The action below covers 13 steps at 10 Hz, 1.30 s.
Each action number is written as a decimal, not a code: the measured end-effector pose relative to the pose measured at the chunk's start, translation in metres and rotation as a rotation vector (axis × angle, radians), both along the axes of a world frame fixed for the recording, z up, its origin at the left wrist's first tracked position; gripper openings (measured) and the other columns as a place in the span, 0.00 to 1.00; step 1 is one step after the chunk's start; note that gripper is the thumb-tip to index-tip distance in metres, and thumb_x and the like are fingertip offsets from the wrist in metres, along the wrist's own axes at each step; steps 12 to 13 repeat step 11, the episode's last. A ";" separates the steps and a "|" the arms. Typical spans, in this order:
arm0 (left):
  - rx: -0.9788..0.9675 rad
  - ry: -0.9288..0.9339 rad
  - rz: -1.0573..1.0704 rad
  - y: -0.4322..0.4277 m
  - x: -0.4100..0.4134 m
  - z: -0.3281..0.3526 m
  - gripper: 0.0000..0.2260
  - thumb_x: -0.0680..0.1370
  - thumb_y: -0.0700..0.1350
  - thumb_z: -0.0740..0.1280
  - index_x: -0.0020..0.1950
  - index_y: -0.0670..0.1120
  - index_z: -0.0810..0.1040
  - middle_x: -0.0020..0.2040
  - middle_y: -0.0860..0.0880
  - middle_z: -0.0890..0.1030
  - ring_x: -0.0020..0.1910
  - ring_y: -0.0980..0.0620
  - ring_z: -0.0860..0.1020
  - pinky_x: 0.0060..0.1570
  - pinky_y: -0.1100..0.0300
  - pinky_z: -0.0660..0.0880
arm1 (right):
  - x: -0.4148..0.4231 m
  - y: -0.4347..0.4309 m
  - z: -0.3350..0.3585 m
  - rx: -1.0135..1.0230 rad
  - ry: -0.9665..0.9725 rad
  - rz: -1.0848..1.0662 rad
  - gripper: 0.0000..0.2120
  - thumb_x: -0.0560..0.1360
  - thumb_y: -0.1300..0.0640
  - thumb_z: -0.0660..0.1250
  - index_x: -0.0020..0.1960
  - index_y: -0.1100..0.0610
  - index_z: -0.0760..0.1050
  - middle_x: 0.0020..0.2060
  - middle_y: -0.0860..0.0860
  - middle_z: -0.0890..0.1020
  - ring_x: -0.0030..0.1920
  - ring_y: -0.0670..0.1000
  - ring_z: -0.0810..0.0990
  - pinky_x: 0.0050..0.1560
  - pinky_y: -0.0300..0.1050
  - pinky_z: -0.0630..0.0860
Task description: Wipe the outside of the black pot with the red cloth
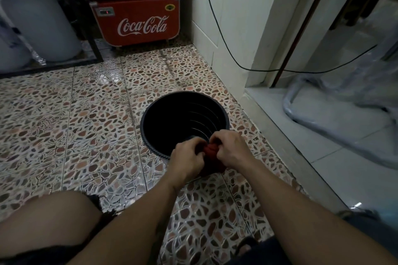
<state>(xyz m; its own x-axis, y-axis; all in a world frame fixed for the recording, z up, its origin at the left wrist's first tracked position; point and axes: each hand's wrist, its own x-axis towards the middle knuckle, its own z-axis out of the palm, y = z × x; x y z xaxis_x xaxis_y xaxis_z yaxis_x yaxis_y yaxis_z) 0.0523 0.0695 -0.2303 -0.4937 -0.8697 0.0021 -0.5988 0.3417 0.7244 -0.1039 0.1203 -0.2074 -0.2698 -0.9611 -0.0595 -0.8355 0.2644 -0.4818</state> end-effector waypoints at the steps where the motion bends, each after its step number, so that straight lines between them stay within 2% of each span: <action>1: -0.019 0.079 0.043 -0.007 0.000 0.012 0.18 0.70 0.43 0.65 0.57 0.56 0.81 0.53 0.53 0.84 0.54 0.52 0.80 0.57 0.53 0.76 | -0.014 -0.012 0.009 -0.107 -0.015 -0.066 0.17 0.67 0.66 0.65 0.52 0.53 0.83 0.47 0.54 0.83 0.50 0.58 0.80 0.51 0.53 0.79; 2: -0.024 0.008 0.060 -0.012 0.005 0.016 0.18 0.71 0.44 0.64 0.59 0.56 0.79 0.55 0.51 0.81 0.56 0.49 0.78 0.58 0.53 0.75 | -0.019 -0.018 0.011 -0.141 0.009 -0.107 0.19 0.69 0.67 0.64 0.56 0.54 0.82 0.51 0.55 0.82 0.53 0.58 0.79 0.55 0.53 0.78; 3: -0.030 -0.205 0.088 -0.012 0.010 0.012 0.17 0.74 0.47 0.63 0.62 0.52 0.76 0.59 0.48 0.74 0.58 0.43 0.75 0.58 0.49 0.73 | -0.015 -0.012 0.012 -0.098 0.079 -0.088 0.20 0.72 0.62 0.65 0.64 0.54 0.78 0.56 0.54 0.80 0.58 0.57 0.76 0.60 0.55 0.75; 4: -0.099 -0.300 -0.002 -0.007 0.007 0.011 0.18 0.74 0.52 0.62 0.64 0.51 0.75 0.62 0.48 0.73 0.59 0.44 0.74 0.59 0.48 0.72 | -0.010 0.004 0.005 -0.022 0.168 0.064 0.22 0.71 0.54 0.64 0.65 0.52 0.77 0.57 0.52 0.79 0.59 0.56 0.75 0.62 0.55 0.72; 5: -0.180 -0.468 -0.256 0.002 0.004 0.008 0.19 0.73 0.55 0.59 0.62 0.52 0.75 0.57 0.50 0.77 0.56 0.45 0.77 0.54 0.49 0.70 | -0.010 0.019 -0.012 0.082 0.334 0.202 0.24 0.72 0.48 0.63 0.67 0.50 0.74 0.62 0.49 0.77 0.64 0.54 0.72 0.67 0.54 0.65; 6: -0.213 -0.539 -0.304 0.001 0.008 0.002 0.15 0.74 0.54 0.60 0.58 0.52 0.76 0.53 0.50 0.78 0.53 0.45 0.78 0.51 0.49 0.69 | -0.012 0.014 -0.020 0.063 0.424 0.209 0.20 0.75 0.49 0.63 0.67 0.50 0.75 0.62 0.48 0.77 0.65 0.53 0.71 0.67 0.53 0.65; 7: -0.264 -0.521 -0.269 -0.017 0.005 -0.005 0.13 0.77 0.51 0.62 0.59 0.52 0.77 0.53 0.50 0.79 0.53 0.45 0.78 0.50 0.50 0.70 | -0.021 -0.011 -0.021 0.040 0.477 0.229 0.18 0.78 0.49 0.64 0.67 0.50 0.75 0.62 0.48 0.78 0.66 0.53 0.71 0.67 0.53 0.66; 8: -0.281 -0.498 -0.276 -0.035 -0.004 -0.005 0.13 0.77 0.53 0.62 0.59 0.52 0.77 0.53 0.50 0.80 0.53 0.45 0.78 0.51 0.50 0.70 | -0.034 -0.032 -0.019 0.055 0.508 0.241 0.19 0.77 0.49 0.64 0.67 0.50 0.75 0.62 0.48 0.79 0.66 0.54 0.72 0.67 0.54 0.66; 10: -0.247 -0.611 -0.485 -0.102 -0.022 0.019 0.20 0.74 0.61 0.62 0.60 0.50 0.77 0.54 0.48 0.80 0.53 0.45 0.78 0.47 0.53 0.70 | -0.066 -0.078 0.016 0.172 0.444 0.369 0.25 0.73 0.45 0.66 0.69 0.50 0.75 0.64 0.50 0.79 0.66 0.55 0.74 0.68 0.55 0.67; 11: -0.159 -0.655 -0.492 -0.126 -0.014 0.039 0.21 0.74 0.60 0.61 0.59 0.50 0.78 0.56 0.48 0.81 0.55 0.44 0.79 0.48 0.53 0.73 | -0.065 -0.100 0.059 0.251 0.276 0.274 0.29 0.74 0.46 0.67 0.74 0.52 0.71 0.69 0.51 0.76 0.69 0.56 0.72 0.68 0.54 0.70; 13: -0.159 -0.655 -0.492 -0.126 -0.014 0.039 0.21 0.74 0.60 0.61 0.59 0.50 0.78 0.56 0.48 0.81 0.55 0.44 0.79 0.48 0.53 0.73 | -0.065 -0.100 0.059 0.251 0.276 0.274 0.29 0.74 0.46 0.67 0.74 0.52 0.71 0.69 0.51 0.76 0.69 0.56 0.72 0.68 0.54 0.70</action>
